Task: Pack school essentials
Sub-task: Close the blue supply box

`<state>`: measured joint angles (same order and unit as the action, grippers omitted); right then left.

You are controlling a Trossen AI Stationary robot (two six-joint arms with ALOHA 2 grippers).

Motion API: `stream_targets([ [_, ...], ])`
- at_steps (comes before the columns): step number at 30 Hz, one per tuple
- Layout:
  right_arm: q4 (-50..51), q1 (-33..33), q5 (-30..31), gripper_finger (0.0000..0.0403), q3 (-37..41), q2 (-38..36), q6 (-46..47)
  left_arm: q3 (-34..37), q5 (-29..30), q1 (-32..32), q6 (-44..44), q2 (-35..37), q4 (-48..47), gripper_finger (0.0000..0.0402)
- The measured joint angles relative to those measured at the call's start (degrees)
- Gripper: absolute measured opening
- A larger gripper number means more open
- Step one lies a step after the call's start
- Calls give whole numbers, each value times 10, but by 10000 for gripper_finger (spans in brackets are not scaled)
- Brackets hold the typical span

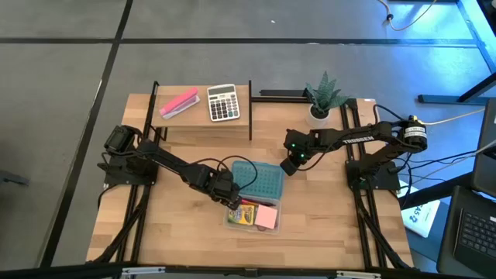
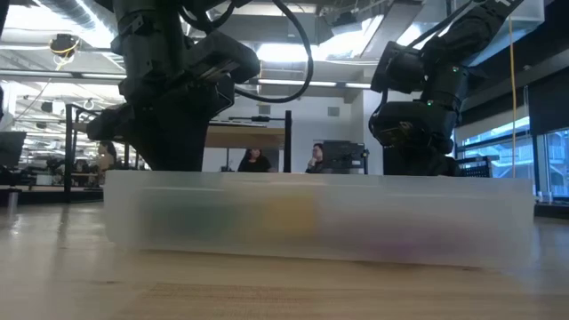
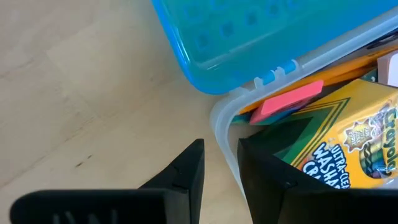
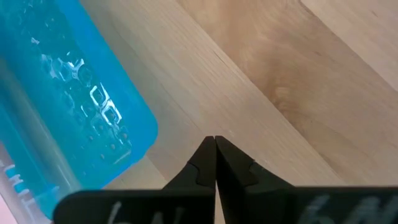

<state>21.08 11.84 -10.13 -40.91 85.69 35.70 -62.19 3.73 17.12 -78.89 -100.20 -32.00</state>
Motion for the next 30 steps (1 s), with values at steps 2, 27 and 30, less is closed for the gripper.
stream_targets([
  [2,0,0,0,3,0,0,0,0,2,0,0,0,0,89],
  [27,-1,0,-5,4,0,0,-1,0,4,0,0,0,1,15],
  [30,-6,0,-11,7,0,0,-18,0,5,0,0,0,2,4],
])
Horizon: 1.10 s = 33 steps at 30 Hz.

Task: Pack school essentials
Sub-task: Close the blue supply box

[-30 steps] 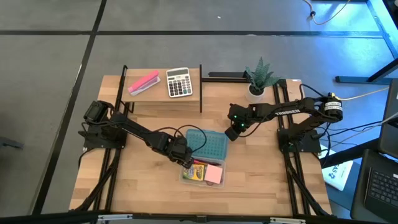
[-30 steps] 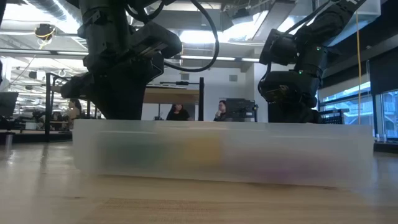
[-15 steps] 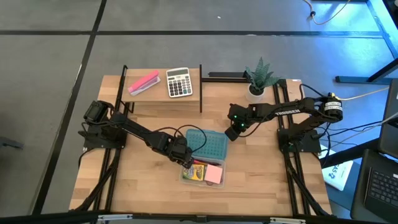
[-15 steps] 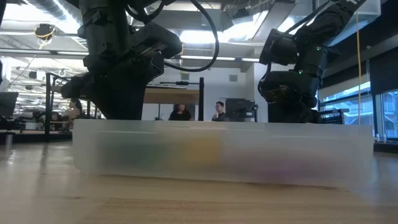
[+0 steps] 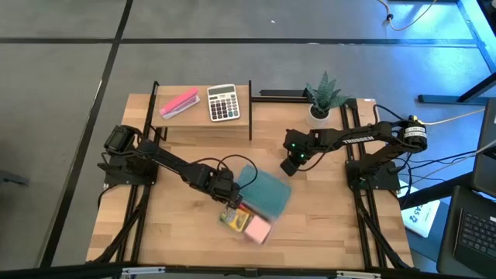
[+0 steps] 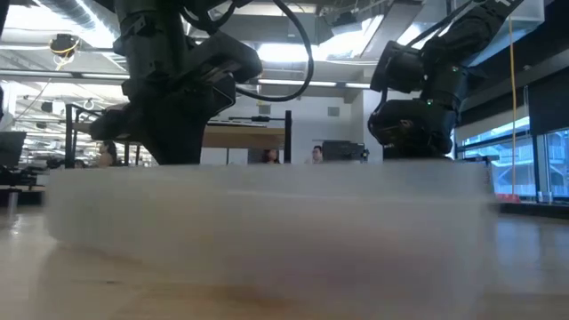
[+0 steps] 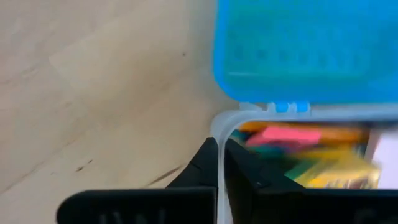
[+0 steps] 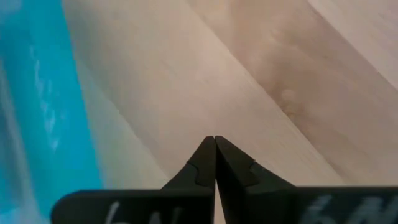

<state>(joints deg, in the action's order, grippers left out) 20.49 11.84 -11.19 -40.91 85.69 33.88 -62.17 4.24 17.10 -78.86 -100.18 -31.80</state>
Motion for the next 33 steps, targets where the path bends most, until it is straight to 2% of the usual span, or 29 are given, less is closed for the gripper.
stream_targets([
  [5,-18,0,-39,7,0,0,-27,0,-5,0,1,0,-1,5],
  [8,-16,0,-41,5,0,0,-30,0,-4,0,0,0,0,9],
  [13,-14,-9,-84,7,0,0,-85,0,-3,0,-2,0,0,5],
  [23,-38,-56,-80,6,19,27,-136,0,-3,0,-5,0,2,8],
  [28,-111,-80,-121,6,19,58,-163,1,-3,-2,-5,0,7,10],
  [33,-161,-95,-132,6,19,78,-161,1,-4,-4,-5,0,13,10],
])
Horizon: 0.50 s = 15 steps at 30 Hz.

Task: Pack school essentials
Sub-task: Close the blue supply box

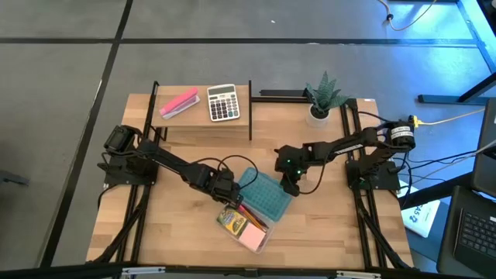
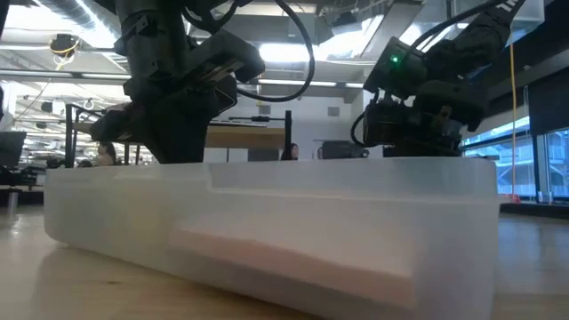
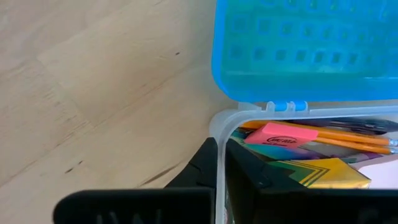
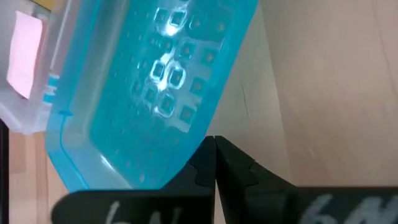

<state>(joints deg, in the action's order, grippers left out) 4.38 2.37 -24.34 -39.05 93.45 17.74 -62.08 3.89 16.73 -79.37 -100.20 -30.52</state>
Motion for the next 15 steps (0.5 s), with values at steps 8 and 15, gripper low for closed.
stream_targets([
  [8,-1,1,-2,6,0,-27,-9,0,-4,-4,0,0,1,10],
  [15,-3,1,-4,6,0,-67,-16,0,-1,-18,0,0,1,11],
])
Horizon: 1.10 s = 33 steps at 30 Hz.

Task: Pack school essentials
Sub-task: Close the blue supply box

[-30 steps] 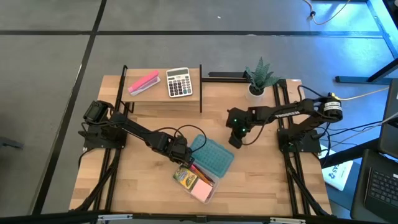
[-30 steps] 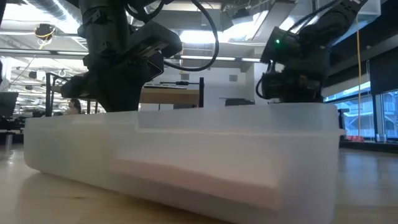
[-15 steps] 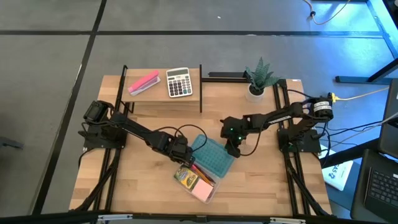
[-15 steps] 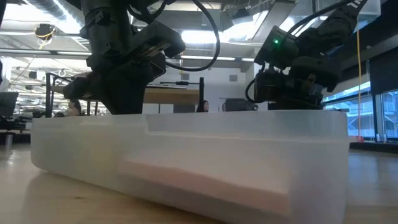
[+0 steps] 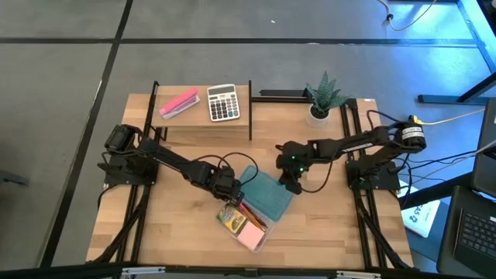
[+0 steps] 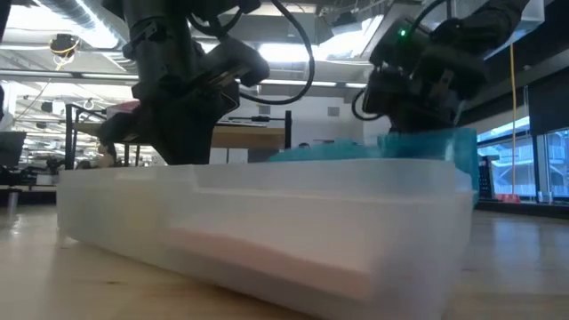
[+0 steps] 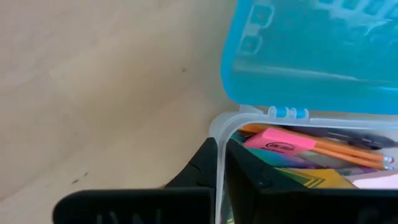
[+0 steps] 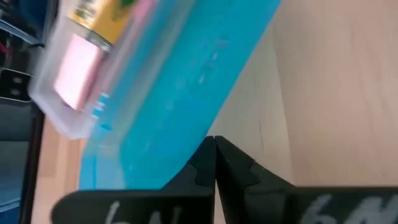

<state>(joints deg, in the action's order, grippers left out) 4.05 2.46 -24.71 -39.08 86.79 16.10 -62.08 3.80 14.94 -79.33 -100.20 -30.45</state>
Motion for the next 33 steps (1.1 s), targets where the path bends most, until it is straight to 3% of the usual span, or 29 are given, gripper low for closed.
stream_targets([
  [14,-1,-23,-33,6,-77,-31,-15,0,42,-22,2,0,3,11],
  [21,11,-55,31,6,-84,-30,13,0,60,-42,5,0,3,11],
  [27,16,-68,47,6,-84,-29,16,0,62,-52,23,0,19,22],
  [33,17,-69,45,6,-84,-29,15,-1,61,-52,49,0,39,57],
])
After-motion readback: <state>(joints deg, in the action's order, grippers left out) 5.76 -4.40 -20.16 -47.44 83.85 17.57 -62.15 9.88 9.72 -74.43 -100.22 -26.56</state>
